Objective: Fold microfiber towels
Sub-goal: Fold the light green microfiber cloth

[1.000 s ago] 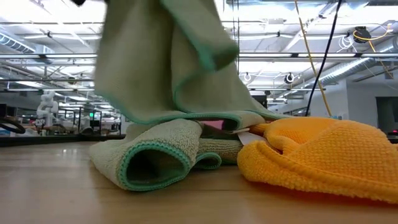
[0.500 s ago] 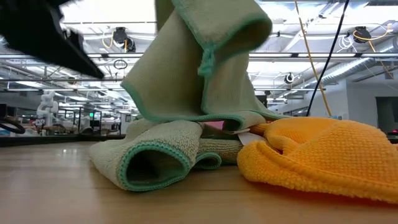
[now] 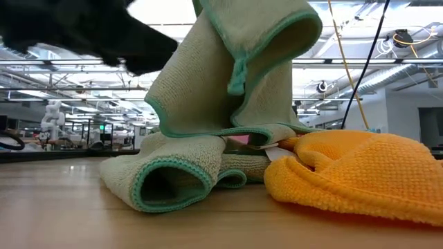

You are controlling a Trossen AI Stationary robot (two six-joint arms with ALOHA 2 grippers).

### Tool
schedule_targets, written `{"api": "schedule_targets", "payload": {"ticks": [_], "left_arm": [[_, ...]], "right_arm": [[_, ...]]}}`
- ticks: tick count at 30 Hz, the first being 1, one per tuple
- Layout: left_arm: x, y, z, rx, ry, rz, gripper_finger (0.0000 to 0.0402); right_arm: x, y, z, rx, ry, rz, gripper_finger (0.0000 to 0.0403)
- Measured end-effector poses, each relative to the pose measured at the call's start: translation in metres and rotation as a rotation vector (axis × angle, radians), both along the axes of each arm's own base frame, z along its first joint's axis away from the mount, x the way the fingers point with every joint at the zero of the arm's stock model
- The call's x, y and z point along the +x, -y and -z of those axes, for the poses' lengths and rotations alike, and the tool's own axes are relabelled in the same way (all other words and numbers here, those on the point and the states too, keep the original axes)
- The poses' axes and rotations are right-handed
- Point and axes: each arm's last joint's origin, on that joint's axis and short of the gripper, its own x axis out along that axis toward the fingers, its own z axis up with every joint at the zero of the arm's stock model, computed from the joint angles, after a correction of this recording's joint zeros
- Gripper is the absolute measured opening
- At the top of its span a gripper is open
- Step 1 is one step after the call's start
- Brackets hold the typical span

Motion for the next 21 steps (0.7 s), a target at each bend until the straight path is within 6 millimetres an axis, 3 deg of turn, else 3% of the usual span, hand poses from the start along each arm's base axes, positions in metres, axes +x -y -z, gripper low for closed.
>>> {"api": "schedule_targets", "payload": {"ticks": [5,10,15,19,21], "left_arm": [[0.025,-0.009,-0.002,0.077,-0.023,0.167,0.0298],[0.042,-0.009,0.000,0.075,-0.024,0.398,0.0257],[0.043,-0.006,0.014,0.098,-0.124,0.396,0.0141],[0.039,-0.007,0.011,0.073,-0.168,0.333,0.0028],[0.036,-0.005,0.006,0.041,-0.165,0.331,0.0012]], "right_arm": [[0.000,0.000,0.000,-0.020,-0.002,-0.015,0.0004],[0.000,-0.001,0.000,-0.048,-0.004,-0.033,0.0004],[-0.001,0.000,0.001,-0.055,-0.010,-0.035,0.0004],[-0.001,0.000,0.003,-0.052,-0.010,-0.032,0.0004],[-0.001,0.001,0.006,-0.054,-0.014,-0.029,0.0004]]}}
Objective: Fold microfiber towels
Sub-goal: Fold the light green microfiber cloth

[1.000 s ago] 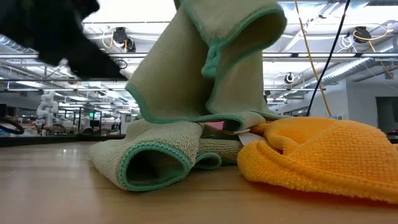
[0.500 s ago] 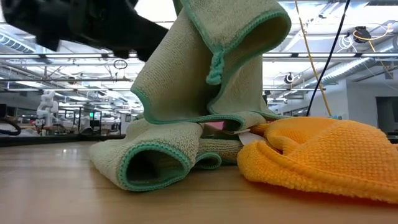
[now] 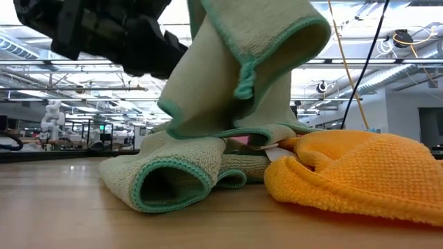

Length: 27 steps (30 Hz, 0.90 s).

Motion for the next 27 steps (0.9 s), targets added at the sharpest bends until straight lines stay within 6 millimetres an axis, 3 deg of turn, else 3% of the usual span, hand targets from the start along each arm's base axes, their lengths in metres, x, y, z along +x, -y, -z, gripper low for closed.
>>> {"api": "schedule_targets", "payload": {"ticks": [9,14,17,21,27], "left_arm": [[-0.036,0.020,-0.029,-0.192,-0.186,-0.012,0.0005],[-0.055,0.046,-0.036,-0.370,-0.301,0.027,0.0021],[-0.065,0.066,-0.035,-0.390,-0.317,0.061,0.0028],[-0.073,0.081,-0.032,-0.384,-0.270,-0.064,0.0046],[-0.084,0.088,-0.027,-0.315,-0.193,-0.306,0.0092]], "right_arm": [[0.006,0.010,0.017,0.070,0.086,0.050,0.0004],[0.020,0.023,0.024,0.149,0.296,0.054,0.0004],[0.029,0.030,0.039,0.161,0.337,0.009,0.0004],[0.039,0.037,0.051,0.175,0.357,0.002,0.0004],[0.041,0.040,0.054,0.189,0.344,-0.001,0.0004]]}}
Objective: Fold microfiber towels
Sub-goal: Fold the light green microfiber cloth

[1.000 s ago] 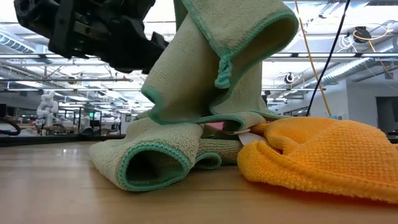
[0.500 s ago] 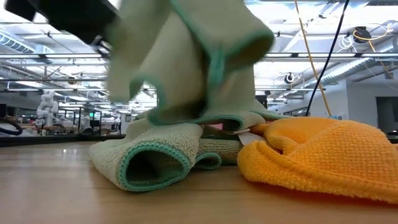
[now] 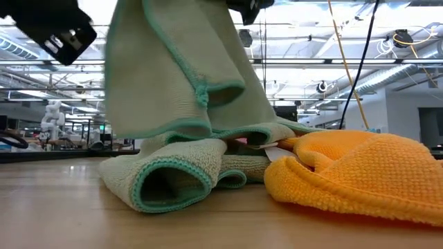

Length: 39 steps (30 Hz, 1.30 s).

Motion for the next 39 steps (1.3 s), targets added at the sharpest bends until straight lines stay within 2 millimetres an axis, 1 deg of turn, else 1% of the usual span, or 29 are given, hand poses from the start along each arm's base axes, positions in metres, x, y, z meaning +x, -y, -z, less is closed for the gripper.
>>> {"api": "schedule_targets", "payload": {"ticks": [2,6,11,16,19,23,29,35,39], "left_arm": [[0.000,0.002,0.000,0.028,0.043,-0.072,0.0101],[0.005,0.005,0.011,0.101,0.092,-0.185,0.0115],[0.020,0.015,0.034,0.120,0.130,-0.191,0.0137],[0.036,0.022,0.055,0.110,0.222,-0.187,0.0161],[0.047,0.019,0.064,0.104,0.275,-0.211,0.0172],[0.058,0.008,0.076,0.077,0.279,-0.262,0.0185],[0.066,0.000,0.074,0.016,0.302,-0.260,0.0200],[0.067,0.000,0.064,0.000,0.389,-0.257,0.0199],[0.070,-0.005,0.062,-0.018,0.401,-0.285,0.0200]], "right_arm": [[0.000,-0.001,0.000,-0.008,0.002,-0.003,0.0004],[0.000,0.001,-0.001,-0.016,0.008,0.005,0.0004],[0.001,0.007,-0.001,-0.054,0.011,0.088,0.0004],[0.003,0.012,-0.002,-0.059,0.016,0.103,0.0004],[0.003,0.013,-0.002,-0.055,0.016,0.108,0.0004],[0.003,0.014,-0.002,-0.060,0.018,0.135,0.0004],[0.003,0.015,-0.002,-0.075,0.015,0.156,0.0004],[0.003,0.016,-0.002,-0.093,0.017,0.189,0.0004],[0.003,0.017,-0.002,-0.096,0.019,0.207,0.0004]]}}
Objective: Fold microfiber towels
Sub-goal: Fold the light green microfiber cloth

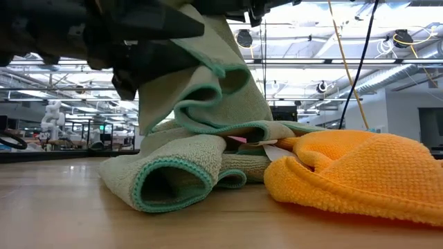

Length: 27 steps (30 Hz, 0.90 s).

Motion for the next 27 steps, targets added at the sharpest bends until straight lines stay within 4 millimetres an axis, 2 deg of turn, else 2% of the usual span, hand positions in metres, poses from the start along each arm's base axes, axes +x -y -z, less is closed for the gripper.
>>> {"api": "schedule_targets", "payload": {"ticks": [5,8,11,14,16,20,27], "left_arm": [[0.007,-0.012,-0.001,-0.046,0.009,-0.030,0.0196],[0.010,-0.018,-0.001,-0.058,0.012,-0.052,0.0171],[0.011,-0.019,0.000,-0.054,0.009,-0.048,0.0114],[0.007,-0.011,-0.004,-0.039,0.005,0.041,0.0037],[0.003,-0.005,-0.012,-0.051,0.027,0.122,0.0012],[-0.008,0.005,-0.026,-0.038,-0.021,0.222,0.0019],[-0.035,-0.002,-0.040,-0.050,-0.325,0.234,0.0005]], "right_arm": [[0.000,0.000,0.000,0.000,0.000,0.000,0.0004],[0.000,0.000,0.000,0.000,0.001,0.000,0.0004],[0.000,0.000,0.000,0.000,-0.002,0.000,0.0004],[0.000,0.000,0.001,-0.001,-0.014,-0.002,0.0004],[-0.001,-0.001,0.004,0.017,-0.032,-0.002,0.0004],[-0.001,-0.002,0.006,0.066,-0.060,-0.066,0.0004],[-0.002,-0.005,0.007,0.108,-0.071,-0.122,0.0004]]}}
